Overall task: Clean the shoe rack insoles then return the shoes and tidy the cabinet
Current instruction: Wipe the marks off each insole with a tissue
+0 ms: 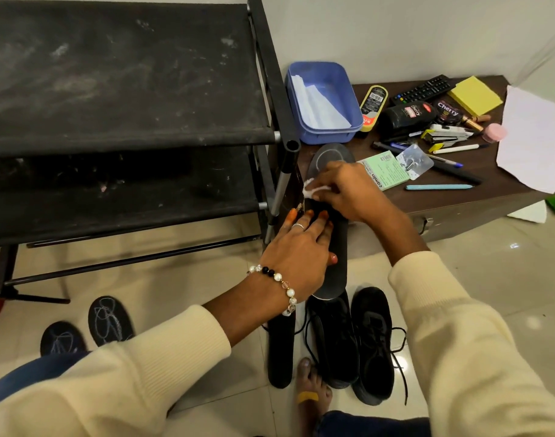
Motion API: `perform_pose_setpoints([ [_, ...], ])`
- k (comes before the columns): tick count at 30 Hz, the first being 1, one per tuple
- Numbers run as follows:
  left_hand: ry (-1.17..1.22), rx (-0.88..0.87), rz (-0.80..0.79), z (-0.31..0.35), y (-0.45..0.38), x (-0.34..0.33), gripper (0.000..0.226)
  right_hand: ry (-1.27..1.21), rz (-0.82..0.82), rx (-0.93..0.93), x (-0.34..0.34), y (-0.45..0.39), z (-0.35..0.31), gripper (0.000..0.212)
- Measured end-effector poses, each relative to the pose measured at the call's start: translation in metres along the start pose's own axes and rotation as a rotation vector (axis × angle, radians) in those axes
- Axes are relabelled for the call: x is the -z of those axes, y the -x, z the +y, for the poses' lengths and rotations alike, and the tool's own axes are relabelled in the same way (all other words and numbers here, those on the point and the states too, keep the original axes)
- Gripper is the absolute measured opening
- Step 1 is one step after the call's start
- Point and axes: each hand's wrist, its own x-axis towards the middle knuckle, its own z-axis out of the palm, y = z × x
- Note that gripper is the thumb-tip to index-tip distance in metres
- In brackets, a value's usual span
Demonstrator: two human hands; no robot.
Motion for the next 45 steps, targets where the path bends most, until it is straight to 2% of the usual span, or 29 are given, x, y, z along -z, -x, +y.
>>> perform_pose_setpoints([
  [2, -0.002, -0.003, -0.005, -0.001, -0.001, 0.000, 0.060, -0.035, -0.078, 0.009, 0.006, 0.006, 0.005, 0.024],
  [3, -0.001, -0.007, -0.007, -0.001, -0.001, 0.000, 0.060, -0.043, -0.057, -0.012, 0.005, 0.007, 0.007, 0.024],
  [6, -0.002, -0.016, -0.003, -0.002, -0.004, 0.000, 0.059, 0.013, 0.166, -0.189, -0.008, 0.002, 0.010, 0.025],
  [8, -0.011, -0.021, -0.011, -0.002, -0.005, 0.001, 0.058, 0.047, 0.244, -0.274, -0.014, -0.001, 0.006, 0.026],
  [14, -0.008, -0.022, -0.002, -0.004, -0.005, 0.000, 0.057, -0.046, 0.024, -0.113, 0.003, 0.011, 0.014, 0.025],
  [19, 0.012, -0.021, -0.048, -0.007, -0.009, 0.000, 0.058, 0.164, 0.171, -0.354, -0.007, 0.005, 0.020, 0.030],
  [22, 0.013, -0.008, -0.042, -0.006, -0.008, -0.001, 0.058, 0.115, 0.143, -0.298, -0.007, 0.007, 0.015, 0.028],
  [26, 0.002, -0.015, -0.009, -0.004, -0.008, -0.001, 0.057, -0.115, 0.027, -0.167, 0.006, 0.021, 0.016, 0.024],
  [30, 0.026, -0.017, -0.010, -0.005, -0.011, -0.001, 0.057, 0.143, 0.128, -0.310, -0.001, 0.015, 0.025, 0.027],
  [33, 0.022, -0.026, -0.008, -0.005, -0.012, 0.000, 0.056, 0.180, 0.179, -0.382, -0.007, 0.009, 0.023, 0.029],
  [41, 0.074, -0.034, 0.148, -0.004, -0.013, 0.000, 0.047, -0.099, 0.035, -0.247, 0.007, 0.023, 0.024, 0.023],
  [45, 0.088, -0.029, 0.096, -0.007, -0.016, 0.002, 0.048, 0.178, 0.155, -0.290, -0.001, 0.007, 0.031, 0.027],
])
